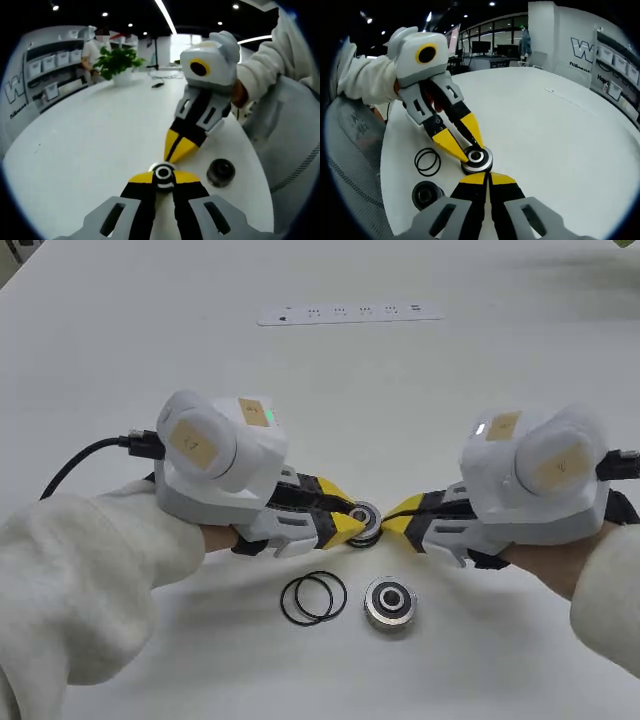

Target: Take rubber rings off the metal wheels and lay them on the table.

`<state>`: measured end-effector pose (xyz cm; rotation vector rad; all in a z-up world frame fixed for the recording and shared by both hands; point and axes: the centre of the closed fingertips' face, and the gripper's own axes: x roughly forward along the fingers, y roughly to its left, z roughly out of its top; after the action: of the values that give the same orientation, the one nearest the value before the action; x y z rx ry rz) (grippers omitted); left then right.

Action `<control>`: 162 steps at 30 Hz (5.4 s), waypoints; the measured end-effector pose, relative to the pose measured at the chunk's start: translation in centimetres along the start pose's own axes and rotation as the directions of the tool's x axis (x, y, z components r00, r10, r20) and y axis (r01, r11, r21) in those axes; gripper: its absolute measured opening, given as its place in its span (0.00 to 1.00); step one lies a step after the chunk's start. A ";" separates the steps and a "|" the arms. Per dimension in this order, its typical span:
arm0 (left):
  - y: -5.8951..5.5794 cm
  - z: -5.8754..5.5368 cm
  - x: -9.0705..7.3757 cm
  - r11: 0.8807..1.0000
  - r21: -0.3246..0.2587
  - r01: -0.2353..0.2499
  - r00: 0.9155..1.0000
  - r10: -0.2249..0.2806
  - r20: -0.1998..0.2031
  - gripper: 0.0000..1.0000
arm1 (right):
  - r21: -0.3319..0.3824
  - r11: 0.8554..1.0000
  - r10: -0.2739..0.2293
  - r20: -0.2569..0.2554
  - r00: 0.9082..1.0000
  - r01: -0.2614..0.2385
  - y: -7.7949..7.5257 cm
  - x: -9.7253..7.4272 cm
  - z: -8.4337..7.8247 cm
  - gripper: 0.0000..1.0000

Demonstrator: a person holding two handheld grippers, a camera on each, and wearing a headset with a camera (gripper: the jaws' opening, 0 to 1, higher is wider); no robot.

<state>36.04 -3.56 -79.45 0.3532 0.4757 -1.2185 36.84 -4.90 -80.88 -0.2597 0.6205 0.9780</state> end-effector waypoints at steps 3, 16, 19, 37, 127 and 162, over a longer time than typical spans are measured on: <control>0.0 0.0 0.0 1.000 0.001 0.000 1.000 0.000 0.003 0.13 | 0.132 0.991 0.022 0.039 0.999 -0.027 -0.1 -0.3 0.3 0.00; -0.2 0.0 0.0 1.000 0.001 0.004 1.000 -0.004 0.020 0.13 | 0.418 0.900 0.072 0.130 0.989 -0.121 0.1 -1.0 0.7 0.00; -0.2 0.1 0.0 1.000 0.003 0.005 1.000 -0.005 0.020 0.13 | 0.428 0.895 0.077 0.134 0.988 -0.128 0.2 -1.0 0.9 0.00; -0.4 0.1 0.1 1.000 0.010 0.004 1.000 -0.004 0.022 0.13 | 0.429 0.894 0.082 0.123 0.989 -0.127 0.7 -1.0 1.4 0.00; -0.3 7.7 -8.3 0.995 0.038 -0.097 0.983 0.090 0.159 0.65 | 0.433 0.899 -0.052 0.263 0.963 -0.070 -2.1 -6.1 6.0 0.00; -1.8 5.4 -14.8 0.984 -0.039 -0.173 0.956 0.177 0.235 0.92 | 0.339 0.928 0.040 0.330 0.943 -0.158 2.0 -6.6 9.8 0.00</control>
<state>31.20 5.09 -67.03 0.2247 0.2425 -1.0669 36.17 -3.76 -68.97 0.2577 0.5075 0.9581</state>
